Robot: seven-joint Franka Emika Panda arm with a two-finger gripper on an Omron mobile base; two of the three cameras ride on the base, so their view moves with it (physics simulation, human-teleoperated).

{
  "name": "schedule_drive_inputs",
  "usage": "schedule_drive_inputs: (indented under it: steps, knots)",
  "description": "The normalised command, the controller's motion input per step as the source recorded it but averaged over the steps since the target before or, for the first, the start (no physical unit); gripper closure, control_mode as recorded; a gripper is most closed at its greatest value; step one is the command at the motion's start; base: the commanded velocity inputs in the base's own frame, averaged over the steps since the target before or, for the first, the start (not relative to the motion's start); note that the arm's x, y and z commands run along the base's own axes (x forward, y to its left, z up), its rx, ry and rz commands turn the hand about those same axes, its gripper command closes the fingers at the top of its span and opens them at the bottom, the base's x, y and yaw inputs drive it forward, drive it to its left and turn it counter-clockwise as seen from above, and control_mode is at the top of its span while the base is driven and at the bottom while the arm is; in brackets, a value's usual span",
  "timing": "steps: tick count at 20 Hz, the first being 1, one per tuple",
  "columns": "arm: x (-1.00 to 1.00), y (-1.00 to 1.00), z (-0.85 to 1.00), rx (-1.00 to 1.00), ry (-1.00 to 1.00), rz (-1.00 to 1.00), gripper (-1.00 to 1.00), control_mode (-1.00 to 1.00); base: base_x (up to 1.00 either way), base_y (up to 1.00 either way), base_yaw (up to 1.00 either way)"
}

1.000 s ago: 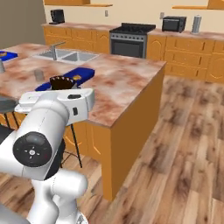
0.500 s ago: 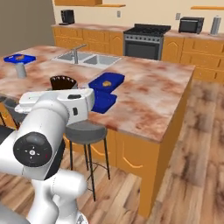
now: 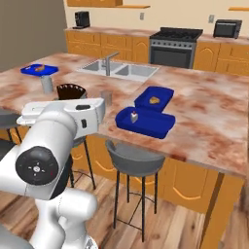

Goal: Take the cakes from the fridge and place them on the empty tray on the dining counter.

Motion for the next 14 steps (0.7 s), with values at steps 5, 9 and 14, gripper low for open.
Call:
schedule_drive_inputs:
  steps: [5,9,14]
  knots:
    - [0.00,0.00,0.00,0.00,0.00,0.00,1.00,1.00,0.05,0.72,-0.24]
    - [0.00,0.00,0.00,0.00,0.00,0.00,1.00,1.00,0.10,-0.02,-0.11]
    - [0.00,0.00,0.00,0.00,0.00,0.00,1.00,1.00,0.22,-0.35,0.00]
